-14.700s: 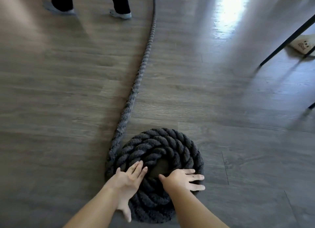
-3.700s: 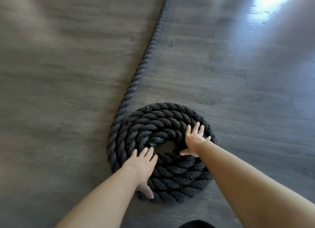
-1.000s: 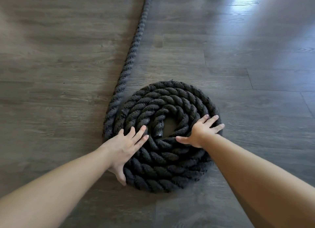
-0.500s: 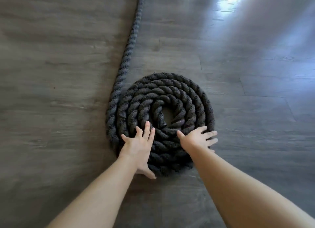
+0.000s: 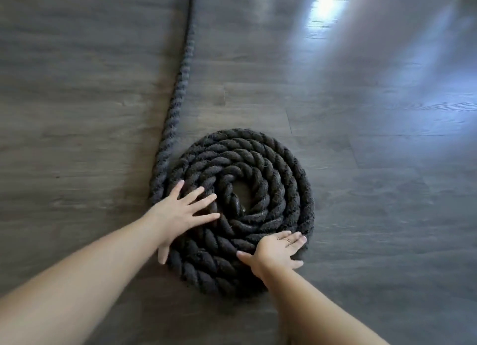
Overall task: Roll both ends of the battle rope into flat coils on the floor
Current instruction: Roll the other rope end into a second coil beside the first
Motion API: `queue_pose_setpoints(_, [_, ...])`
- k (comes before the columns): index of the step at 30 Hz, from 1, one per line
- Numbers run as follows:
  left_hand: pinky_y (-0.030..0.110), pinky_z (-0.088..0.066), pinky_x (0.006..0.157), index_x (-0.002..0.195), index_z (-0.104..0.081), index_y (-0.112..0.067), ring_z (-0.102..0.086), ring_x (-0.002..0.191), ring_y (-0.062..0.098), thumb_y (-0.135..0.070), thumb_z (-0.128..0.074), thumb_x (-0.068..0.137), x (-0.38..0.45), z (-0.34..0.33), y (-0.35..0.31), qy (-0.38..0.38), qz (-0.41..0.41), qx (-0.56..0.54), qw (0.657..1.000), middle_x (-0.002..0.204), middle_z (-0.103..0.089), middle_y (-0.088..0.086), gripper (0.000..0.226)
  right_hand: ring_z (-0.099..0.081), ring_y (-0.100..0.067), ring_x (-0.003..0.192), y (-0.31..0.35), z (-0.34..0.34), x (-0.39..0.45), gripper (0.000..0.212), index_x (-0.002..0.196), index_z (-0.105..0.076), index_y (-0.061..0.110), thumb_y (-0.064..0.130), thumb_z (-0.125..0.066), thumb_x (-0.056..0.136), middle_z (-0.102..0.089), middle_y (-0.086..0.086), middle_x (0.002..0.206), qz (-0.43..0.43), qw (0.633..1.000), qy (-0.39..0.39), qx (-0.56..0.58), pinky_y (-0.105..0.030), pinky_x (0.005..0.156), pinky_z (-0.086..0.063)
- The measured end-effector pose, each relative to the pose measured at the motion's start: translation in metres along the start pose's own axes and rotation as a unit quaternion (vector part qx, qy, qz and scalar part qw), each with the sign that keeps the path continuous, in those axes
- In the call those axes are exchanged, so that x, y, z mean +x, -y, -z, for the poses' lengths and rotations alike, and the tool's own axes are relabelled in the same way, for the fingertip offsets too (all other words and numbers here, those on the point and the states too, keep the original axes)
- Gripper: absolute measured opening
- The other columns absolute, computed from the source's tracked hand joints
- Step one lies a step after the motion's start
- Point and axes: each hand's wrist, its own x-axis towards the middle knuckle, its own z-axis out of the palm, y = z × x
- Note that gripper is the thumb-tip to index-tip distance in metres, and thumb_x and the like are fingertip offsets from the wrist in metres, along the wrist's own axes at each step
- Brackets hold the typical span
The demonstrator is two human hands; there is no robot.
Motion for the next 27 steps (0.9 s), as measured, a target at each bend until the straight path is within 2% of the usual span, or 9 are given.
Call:
queue_pose_setpoints(3, [0.070, 0.002, 0.117, 0.147, 0.037, -0.041, 0.023, 0.150, 0.035, -0.069, -0.087, 0.048, 0.004, -0.008, 0.023, 0.011, -0.016, -0.036, 0.999, 0.153, 0.047, 0.003, 0.161, 0.023, -0.041, 0.147, 0.001, 0.007, 0.006, 0.146, 0.149, 0.018, -0.010, 0.074, -0.072, 0.068, 0.023, -0.029, 0.158, 0.018, 1.000, -0.006, -0.018, -0.064, 0.115, -0.016])
queue_pose_setpoints(8, [0.062, 0.003, 0.120, 0.150, 0.032, -0.011, 0.030, 0.148, 0.029, -0.087, -0.072, 0.050, 0.007, -0.019, 0.032, 0.010, -0.016, -0.036, 0.999, 0.154, 0.044, 0.006, 0.163, 0.027, -0.043, 0.145, 0.009, 0.015, 0.017, 0.148, 0.148, 0.019, -0.010, 0.074, -0.072, 0.067, 0.026, -0.029, 0.157, 0.018, 0.999, 0.009, -0.043, -0.066, 0.115, -0.015])
queue_pose_setpoints(12, [0.058, 0.006, 0.122, 0.146, 0.033, -0.005, 0.033, 0.146, 0.028, -0.095, -0.060, 0.052, 0.010, -0.027, 0.035, 0.007, 0.001, -0.040, 0.999, 0.156, 0.039, 0.013, 0.160, 0.026, -0.044, 0.145, 0.014, 0.028, 0.028, 0.147, 0.148, 0.018, -0.011, 0.073, -0.073, 0.068, 0.025, -0.031, 0.156, 0.048, 0.997, 0.009, -0.063, -0.067, 0.114, -0.015])
queue_pose_setpoints(16, [0.057, 0.004, 0.122, 0.145, 0.030, 0.001, 0.028, 0.148, 0.033, -0.097, -0.055, 0.053, 0.014, -0.026, 0.031, 0.002, 0.023, -0.042, 0.999, 0.156, 0.035, 0.018, 0.159, 0.029, -0.043, 0.144, 0.020, 0.046, 0.042, 0.148, 0.148, 0.020, -0.010, 0.072, -0.074, 0.068, 0.028, -0.030, 0.156, 0.071, 0.994, 0.011, -0.079, -0.067, 0.114, -0.011])
queue_pose_setpoints(21, [0.054, 0.003, 0.123, 0.153, 0.016, 0.005, 0.021, 0.151, 0.035, -0.094, -0.057, 0.057, 0.018, -0.021, 0.023, -0.015, 0.057, -0.067, 0.996, 0.162, 0.023, 0.022, 0.156, 0.028, -0.044, 0.144, 0.032, 0.071, 0.058, 0.149, 0.147, 0.022, -0.010, 0.073, -0.073, 0.068, 0.028, -0.031, 0.155, 0.090, 0.986, 0.022, -0.135, -0.066, 0.115, -0.013])
queue_pose_setpoints(27, [0.056, -0.001, 0.123, 0.153, 0.016, 0.006, 0.020, 0.151, 0.038, -0.091, -0.058, 0.062, 0.032, -0.007, 0.016, -0.006, 0.099, -0.096, 0.990, 0.163, 0.020, 0.024, 0.152, 0.026, -0.046, 0.144, 0.046, 0.103, 0.090, 0.148, 0.145, 0.023, -0.012, 0.074, -0.071, 0.070, 0.027, -0.032, 0.155, 0.144, 0.970, 0.009, -0.198, -0.068, 0.114, -0.015])
